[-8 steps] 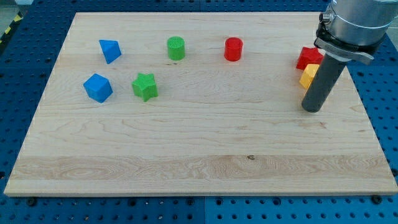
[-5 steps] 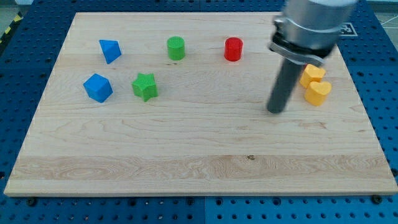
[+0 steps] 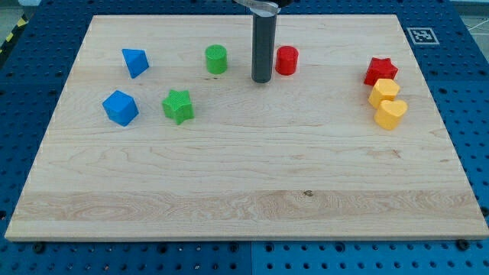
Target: Slide the red circle closer to the red star
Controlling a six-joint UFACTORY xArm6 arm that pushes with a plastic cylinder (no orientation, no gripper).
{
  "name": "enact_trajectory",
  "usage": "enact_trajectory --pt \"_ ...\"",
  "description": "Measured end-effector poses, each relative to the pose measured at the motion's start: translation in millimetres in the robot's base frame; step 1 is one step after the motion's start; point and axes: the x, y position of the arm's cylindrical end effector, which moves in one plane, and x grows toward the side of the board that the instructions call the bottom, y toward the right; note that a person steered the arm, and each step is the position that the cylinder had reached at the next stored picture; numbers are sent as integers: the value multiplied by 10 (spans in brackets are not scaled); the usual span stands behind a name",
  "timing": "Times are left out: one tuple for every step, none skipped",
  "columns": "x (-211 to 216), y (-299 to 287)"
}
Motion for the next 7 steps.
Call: enact_trajectory --pt "-491 7" --pt "-777 93" --pt "-644 60" --pt "-363 -22" --pt "-361 32" --pt "-360 431" --pt "-360 878"
